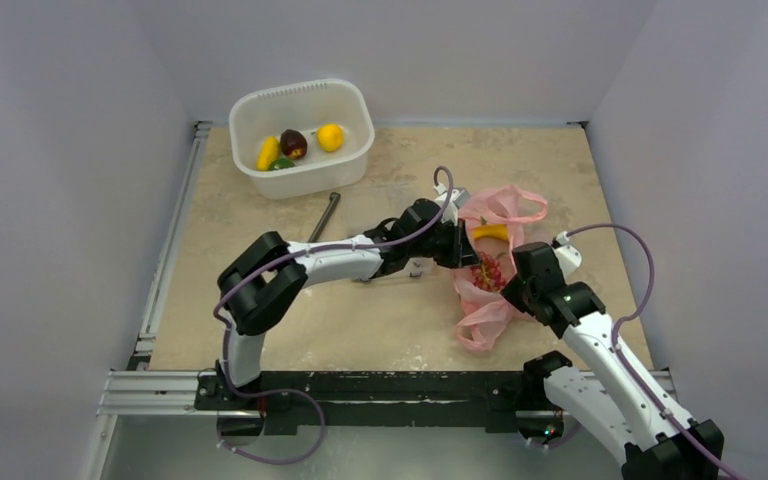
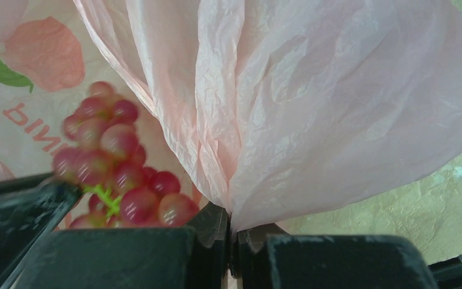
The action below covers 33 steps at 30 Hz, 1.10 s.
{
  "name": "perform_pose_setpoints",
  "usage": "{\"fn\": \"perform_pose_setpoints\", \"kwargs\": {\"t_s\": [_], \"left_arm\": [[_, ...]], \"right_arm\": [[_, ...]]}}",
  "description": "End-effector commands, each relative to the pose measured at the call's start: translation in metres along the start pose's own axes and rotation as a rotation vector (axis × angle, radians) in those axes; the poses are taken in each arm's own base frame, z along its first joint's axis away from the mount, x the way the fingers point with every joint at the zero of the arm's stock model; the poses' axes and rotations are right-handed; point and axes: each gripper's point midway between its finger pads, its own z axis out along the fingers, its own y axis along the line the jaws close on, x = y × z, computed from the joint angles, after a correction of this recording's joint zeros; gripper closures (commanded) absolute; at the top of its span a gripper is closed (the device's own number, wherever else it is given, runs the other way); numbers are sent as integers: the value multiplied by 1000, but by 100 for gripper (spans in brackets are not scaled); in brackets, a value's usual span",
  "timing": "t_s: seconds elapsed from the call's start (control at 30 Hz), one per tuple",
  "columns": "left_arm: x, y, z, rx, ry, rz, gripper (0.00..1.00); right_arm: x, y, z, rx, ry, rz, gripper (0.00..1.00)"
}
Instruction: Take the fake fruits out of the plastic bag
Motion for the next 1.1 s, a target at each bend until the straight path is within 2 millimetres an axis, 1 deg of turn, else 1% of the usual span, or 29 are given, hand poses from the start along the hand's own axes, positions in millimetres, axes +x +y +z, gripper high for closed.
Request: {"fn": "perform_pose_setpoints", "kwargs": {"t_s": [0.0, 0.07, 0.2, 0.3, 0.33, 0.4, 0.43, 0.57, 0.63, 0.73, 0.8, 0.87, 0.93, 0.97, 1.0, 1.03, 1.07], "left_arm": [[-40, -47, -46, 67, -78, 144, 100], [-46, -51, -56, 50, -87, 172, 100], [-55, -72, -74, 78, -74, 207, 100], [-70, -89, -96, 89, -100, 241, 100], [-74, -91, -106, 79, -96, 241, 100], [-89, -98, -124, 87, -119, 239, 100], [-101, -101, -135, 97, -141, 233, 100], [-148, -98, -174, 106, -223, 201, 100], [-176, -85, -195, 61, -284, 215, 100], [-217, -49, -223, -78, -358, 227, 100], [-246, -20, -244, -174, -400, 183, 100], [-275, 9, -261, -244, -470, 140, 100], [-303, 39, -272, -288, -548, 89, 100], [-315, 57, -274, -296, -580, 62, 100], [-327, 76, -276, -312, -608, 30, 100], [-335, 101, -279, -342, -629, -31, 100], [-348, 117, -284, -358, -658, -74, 100]], "right_arm": [[-22, 9, -8, -16, -80, 11, 100], [-23, 11, -9, -36, -86, 12, 100], [-28, 13, -12, -51, -109, 10, 100], [-30, 14, -14, -57, -117, 12, 100], [-30, 15, -15, -61, -117, 12, 100], [-30, 16, -15, -71, -117, 13, 100], [-30, 16, -15, -74, -117, 10, 100], [-27, 20, -14, -102, -110, 4, 100], [-26, 24, -14, -119, -103, 4, 100], [-28, 26, -15, -128, -107, 6, 100], [-30, 27, -16, -131, -112, 6, 100], [-31, 27, -17, -132, -116, 5, 100], [-31, 28, -17, -137, -119, 2, 100], [-32, 30, -17, -144, -119, 1, 100], [-32, 32, -17, -153, -117, -5, 100], [-32, 34, -17, -157, -113, -7, 100], [-32, 36, -18, -158, -108, -10, 100]]}}
